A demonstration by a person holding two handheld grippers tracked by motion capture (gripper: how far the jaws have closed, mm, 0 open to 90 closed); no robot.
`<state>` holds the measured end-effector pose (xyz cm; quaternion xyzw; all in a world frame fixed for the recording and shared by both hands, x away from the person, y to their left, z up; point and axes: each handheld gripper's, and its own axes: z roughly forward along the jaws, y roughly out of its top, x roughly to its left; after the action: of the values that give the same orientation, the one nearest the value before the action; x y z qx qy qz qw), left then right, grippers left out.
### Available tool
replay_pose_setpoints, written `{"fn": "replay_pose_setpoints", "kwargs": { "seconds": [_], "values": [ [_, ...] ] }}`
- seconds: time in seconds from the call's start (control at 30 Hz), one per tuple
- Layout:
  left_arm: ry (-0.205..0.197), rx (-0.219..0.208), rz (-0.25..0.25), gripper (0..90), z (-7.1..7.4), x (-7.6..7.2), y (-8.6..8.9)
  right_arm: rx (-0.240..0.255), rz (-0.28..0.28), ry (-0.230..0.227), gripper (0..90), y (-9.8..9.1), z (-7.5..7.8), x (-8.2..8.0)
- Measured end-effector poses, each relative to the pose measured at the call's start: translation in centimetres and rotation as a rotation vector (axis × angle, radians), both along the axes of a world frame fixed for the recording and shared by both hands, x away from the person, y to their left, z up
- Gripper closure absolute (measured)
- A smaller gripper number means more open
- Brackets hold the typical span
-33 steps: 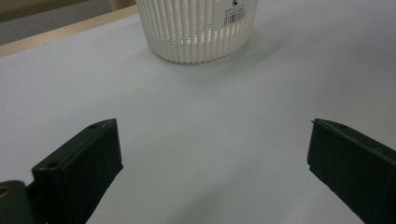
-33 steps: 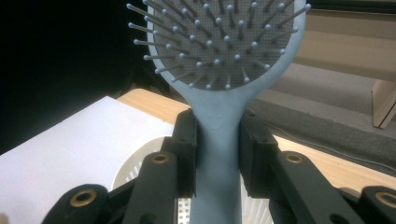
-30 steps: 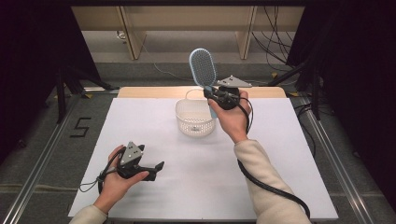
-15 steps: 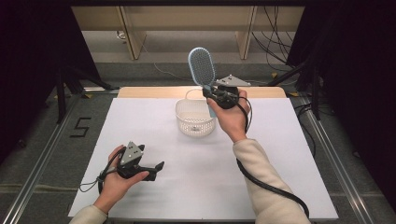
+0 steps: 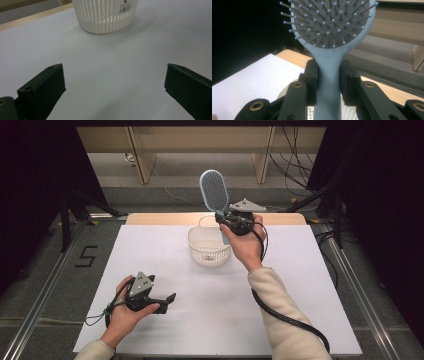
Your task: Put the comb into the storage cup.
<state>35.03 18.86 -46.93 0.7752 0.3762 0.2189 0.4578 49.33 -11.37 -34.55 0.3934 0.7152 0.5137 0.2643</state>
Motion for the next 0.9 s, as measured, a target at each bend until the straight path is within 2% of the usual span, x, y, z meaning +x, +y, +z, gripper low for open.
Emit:
{"fn": "replay_pose_setpoints", "kwargs": {
  "seconds": [0.9],
  "values": [
    [-0.001,0.003,-0.001,2.5,0.04,0.01,0.04,-0.006,0.011,0.0,70.6,0.85,0.0,0.51]
  ]
}}
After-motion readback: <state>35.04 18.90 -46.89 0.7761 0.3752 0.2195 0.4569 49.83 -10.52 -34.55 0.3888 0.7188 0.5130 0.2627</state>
